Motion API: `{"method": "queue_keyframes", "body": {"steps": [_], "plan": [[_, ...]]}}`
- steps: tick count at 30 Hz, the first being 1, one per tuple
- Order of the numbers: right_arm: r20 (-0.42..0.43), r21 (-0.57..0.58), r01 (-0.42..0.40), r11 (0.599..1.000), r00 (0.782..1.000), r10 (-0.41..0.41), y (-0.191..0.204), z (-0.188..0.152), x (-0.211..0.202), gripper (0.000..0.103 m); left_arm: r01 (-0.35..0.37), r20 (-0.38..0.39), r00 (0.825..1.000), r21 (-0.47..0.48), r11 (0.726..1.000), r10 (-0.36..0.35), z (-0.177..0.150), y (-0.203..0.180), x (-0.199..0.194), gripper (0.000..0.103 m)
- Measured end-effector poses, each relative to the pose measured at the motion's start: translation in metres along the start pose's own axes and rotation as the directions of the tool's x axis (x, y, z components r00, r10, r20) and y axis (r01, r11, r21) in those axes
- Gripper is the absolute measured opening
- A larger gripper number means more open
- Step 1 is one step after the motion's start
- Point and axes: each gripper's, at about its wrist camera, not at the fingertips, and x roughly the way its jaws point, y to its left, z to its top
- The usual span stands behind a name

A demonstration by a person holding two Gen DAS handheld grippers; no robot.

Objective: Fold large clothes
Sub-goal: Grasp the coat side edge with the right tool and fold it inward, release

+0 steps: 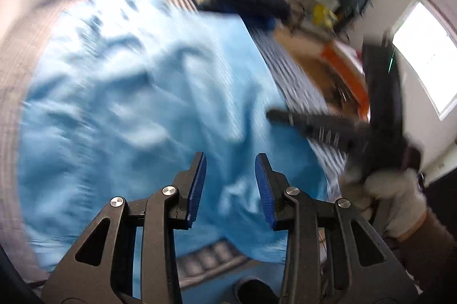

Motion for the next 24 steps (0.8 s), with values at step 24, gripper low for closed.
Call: {"method": "queue_keyframes", "body": {"steps": [24], "plan": [[-0.175, -0.343, -0.047, 0.938, 0.984, -0.015, 0.155, -0.008, 0.089, 0.0, -0.146, 0.234, 0.944, -0.341, 0.929, 0.234, -0.013, 0.161, -0.148, 0.036]]}}
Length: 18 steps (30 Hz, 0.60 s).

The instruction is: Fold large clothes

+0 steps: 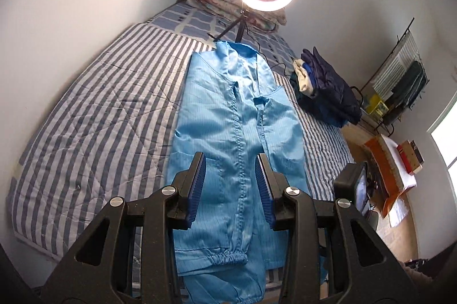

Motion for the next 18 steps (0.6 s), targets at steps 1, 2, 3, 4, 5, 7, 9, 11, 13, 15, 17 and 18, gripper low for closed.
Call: {"method": "queue_keyframes", "body": {"steps": [1, 2, 3, 4, 5, 7, 9, 11, 13, 15, 17, 18], "plan": [[0.016, 0.018, -0.034, 0.999, 0.999, 0.033, 0.0, 0.002, -0.005, 0.0, 0.002, 0.003, 1.0, -0.002, 1.0, -0.002, 0.0, 0.001, -0.001, 0.036], [0.029, 0.038, -0.071, 0.997, 0.997, 0.069, -0.002, 0.004, -0.008, 0.0, 0.002, 0.003, 1.0, -0.001, 1.0, -0.002, 0.001, 0.001, 0.0, 0.036], [0.027, 0.051, -0.087, 0.995, 0.996, 0.086, -0.002, 0.004, -0.006, 0.0, -0.001, -0.002, 1.0, 0.003, 1.0, 0.001, 0.001, 0.001, 0.001, 0.036], [0.015, 0.053, -0.095, 0.994, 0.995, 0.094, -0.002, 0.003, -0.002, 0.0, -0.005, -0.009, 1.0, 0.005, 1.0, 0.005, 0.001, 0.001, 0.003, 0.036], [-0.002, 0.046, -0.107, 0.993, 0.994, 0.107, -0.002, 0.001, 0.004, 0.0, -0.009, -0.018, 1.0, 0.003, 1.0, 0.009, 0.0, 0.002, 0.006, 0.036], [-0.006, 0.039, -0.136, 0.99, 0.991, 0.136, 0.0, -0.003, 0.008, 0.0, -0.003, -0.034, 0.999, -0.005, 1.0, 0.002, -0.001, 0.002, 0.01, 0.036], [0.003, 0.038, -0.187, 0.982, 0.982, 0.187, -0.002, -0.006, 0.004, 0.004, -0.001, -0.045, 0.999, 0.003, 1.0, 0.001, -0.002, 0.001, 0.011, 0.036], [0.013, 0.074, -0.247, 0.966, 0.969, 0.247, -0.01, -0.008, -0.006, 0.017, -0.008, -0.041, 0.999, 0.014, 1.0, 0.009, -0.003, -0.001, 0.01, 0.036], [0.075, 0.112, -0.325, 0.939, 0.945, 0.319, -0.021, -0.011, -0.024, 0.029, -0.006, -0.035, 0.999, 0.014, 1.0, 0.007, -0.002, -0.001, 0.007, 0.036], [0.138, 0.125, -0.353, 0.927, 0.932, 0.336, -0.034, -0.017, -0.046, 0.029, -0.008, -0.033, 0.999, 0.01, 1.0, 0.008, -0.003, 0.001, 0.005, 0.036], [0.164, 0.132, -0.335, 0.933, 0.935, 0.313, -0.047, -0.023, -0.059, 0.028, -0.006, -0.042, 0.999, 0.006, 1.0, 0.006, -0.004, 0.004, 0.006, 0.036], [0.151, 0.133, -0.281, 0.95, 0.953, 0.261, -0.053, -0.03, -0.063, 0.028, -0.005, -0.049, 0.999, 0.004, 1.0, 0.005, -0.005, 0.006, 0.006, 0.036]]}}
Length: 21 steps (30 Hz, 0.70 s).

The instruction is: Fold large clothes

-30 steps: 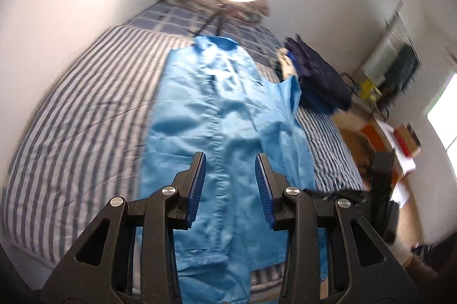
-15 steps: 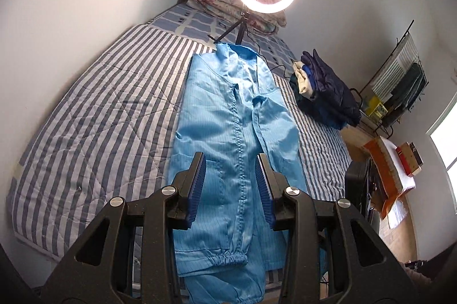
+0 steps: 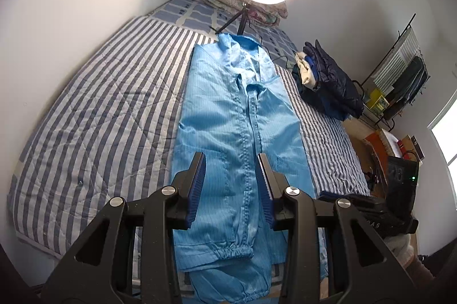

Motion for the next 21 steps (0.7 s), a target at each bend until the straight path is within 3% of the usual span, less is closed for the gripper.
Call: {"method": "queue_keyframes", "body": {"steps": [2, 6, 11, 13, 17, 21], "plan": [[-0.027, -0.01, 0.064, 0.998, 0.998, -0.065, -0.009, -0.011, -0.001, 0.026, 0.002, -0.02, 1.0, -0.001, 1.0, -0.002, -0.004, 0.002, 0.004, 0.036], [-0.143, -0.055, 0.084, 0.995, 0.986, -0.091, -0.01, -0.046, 0.015, 0.026, 0.004, -0.059, 0.998, 0.02, 1.0, -0.003, -0.012, -0.006, 0.015, 0.036], [-0.307, -0.183, 0.141, 0.973, 0.932, -0.193, -0.005, -0.075, 0.047, 0.026, 0.025, -0.077, 0.997, 0.041, 0.999, -0.022, -0.015, -0.021, 0.024, 0.036], [-0.291, -0.177, 0.117, 0.977, 0.942, -0.166, -0.005, -0.071, 0.036, 0.026, 0.033, -0.075, 0.997, 0.049, 0.998, -0.03, -0.015, -0.027, 0.024, 0.036], [-0.15, -0.107, 0.086, 0.991, 0.983, -0.102, -0.015, -0.042, 0.001, 0.026, 0.064, -0.098, 0.993, 0.047, 0.997, -0.059, -0.022, -0.033, 0.031, 0.036], [-0.021, -0.079, 0.089, 0.993, 0.996, -0.091, -0.033, -0.001, -0.011, 0.026, 0.092, -0.18, 0.98, 0.057, 0.994, -0.08, -0.039, -0.045, 0.055, 0.036]]}}
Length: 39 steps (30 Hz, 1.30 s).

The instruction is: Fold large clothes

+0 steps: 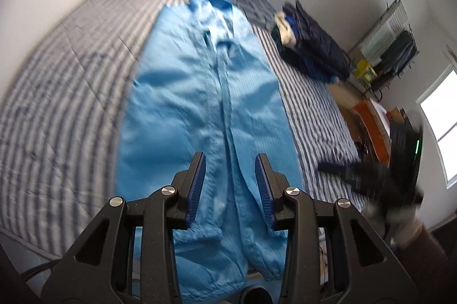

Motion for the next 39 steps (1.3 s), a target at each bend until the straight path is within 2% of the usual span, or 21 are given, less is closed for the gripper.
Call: {"method": "queue_keyframes", "body": {"steps": [5, 11, 16, 20, 23, 26, 29, 31, 35, 39], "plan": [[0.051, -0.001, 0.006, 1.0, 0.999, -0.006, -0.027, 0.047, 0.022, 0.026, 0.024, -0.07, 0.997, 0.07, 0.997, -0.019, -0.015, -0.026, 0.028, 0.036], [0.042, 0.022, 0.002, 1.0, 0.999, -0.003, -0.054, 0.101, 0.085, 0.024, 0.06, -0.135, 0.99, 0.174, 0.983, -0.036, -0.029, -0.058, 0.059, 0.036], [0.039, 0.061, -0.016, 0.998, 0.999, 0.014, -0.081, 0.138, 0.129, 0.024, 0.087, -0.236, 0.971, 0.191, 0.978, -0.04, -0.04, -0.073, 0.099, 0.036], [0.021, 0.076, 0.013, 0.997, 1.0, -0.015, -0.101, 0.168, 0.169, 0.024, 0.088, -0.31, 0.951, 0.209, 0.974, -0.019, -0.052, -0.079, 0.124, 0.036], [0.024, 0.131, 0.038, 0.991, 0.999, -0.041, -0.12, 0.19, 0.192, 0.024, 0.103, -0.366, 0.93, 0.212, 0.972, -0.019, -0.063, -0.08, 0.139, 0.036], [0.05, 0.222, 0.035, 0.974, 0.998, -0.047, -0.142, 0.204, 0.205, 0.022, 0.11, -0.359, 0.933, 0.265, 0.958, -0.007, -0.069, -0.084, 0.14, 0.036], [0.071, 0.295, 0.043, 0.955, 0.995, -0.066, -0.155, 0.213, 0.201, 0.022, 0.126, -0.365, 0.931, 0.24, 0.963, -0.031, -0.069, -0.081, 0.138, 0.036], [0.084, 0.302, 0.047, 0.952, 0.994, -0.076, -0.154, 0.21, 0.188, 0.026, 0.139, -0.37, 0.928, 0.224, 0.965, -0.048, -0.068, -0.077, 0.136, 0.036], [0.092, 0.224, 0.062, 0.973, 0.992, -0.084, -0.132, 0.193, 0.148, 0.026, 0.174, -0.349, 0.932, 0.198, 0.965, -0.096, -0.059, -0.068, 0.117, 0.036], [0.088, 0.122, 0.059, 0.991, 0.994, -0.07, -0.098, 0.149, 0.108, 0.028, 0.231, -0.276, 0.943, 0.132, 0.964, -0.189, -0.044, -0.055, 0.083, 0.036]]}}
